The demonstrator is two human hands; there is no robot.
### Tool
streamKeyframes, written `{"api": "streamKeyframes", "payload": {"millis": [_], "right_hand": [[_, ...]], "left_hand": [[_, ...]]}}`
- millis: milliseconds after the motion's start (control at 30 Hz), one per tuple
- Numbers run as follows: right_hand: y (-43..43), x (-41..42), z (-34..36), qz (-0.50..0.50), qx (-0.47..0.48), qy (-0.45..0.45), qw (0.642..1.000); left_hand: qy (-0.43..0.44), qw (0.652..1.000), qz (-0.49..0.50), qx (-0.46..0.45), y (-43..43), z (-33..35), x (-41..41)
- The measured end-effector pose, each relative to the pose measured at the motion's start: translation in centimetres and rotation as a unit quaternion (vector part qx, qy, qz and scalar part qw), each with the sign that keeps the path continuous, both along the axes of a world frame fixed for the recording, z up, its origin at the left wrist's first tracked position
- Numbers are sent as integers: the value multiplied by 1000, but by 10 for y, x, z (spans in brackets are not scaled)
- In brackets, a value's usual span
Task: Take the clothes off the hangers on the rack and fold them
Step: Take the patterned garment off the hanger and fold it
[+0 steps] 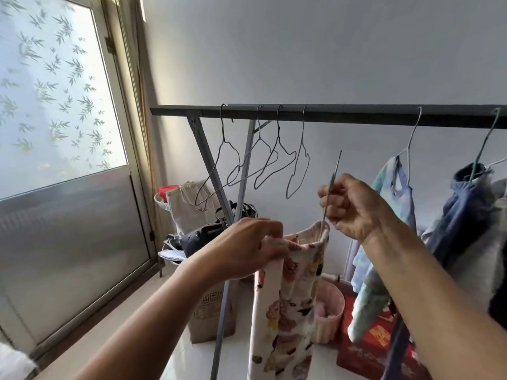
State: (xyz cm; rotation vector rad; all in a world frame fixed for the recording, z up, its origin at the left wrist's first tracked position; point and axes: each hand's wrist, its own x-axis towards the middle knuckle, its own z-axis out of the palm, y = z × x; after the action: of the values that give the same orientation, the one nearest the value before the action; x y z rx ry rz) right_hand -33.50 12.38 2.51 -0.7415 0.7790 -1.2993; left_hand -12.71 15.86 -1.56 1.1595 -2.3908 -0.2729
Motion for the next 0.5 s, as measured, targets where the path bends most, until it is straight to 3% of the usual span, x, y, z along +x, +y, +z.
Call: {"api": "streamKeyframes", "payload": {"millis": [133,233,333,500], "right_hand": [[16,-7,13,78,-15,-13,997],[26,-8,20,157,-46,-127,978],[31,-12,25,239,-62,-249,937],[44,-21,35,197,-67,-317,925]], "left_hand": [[37,998,32,-28,-16,-9,1],[64,994,67,-58,-29,-14,-2],[75,991,87,-74,-38,-20,-3],[57,992,72,-84,-42,-24,-9]]}}
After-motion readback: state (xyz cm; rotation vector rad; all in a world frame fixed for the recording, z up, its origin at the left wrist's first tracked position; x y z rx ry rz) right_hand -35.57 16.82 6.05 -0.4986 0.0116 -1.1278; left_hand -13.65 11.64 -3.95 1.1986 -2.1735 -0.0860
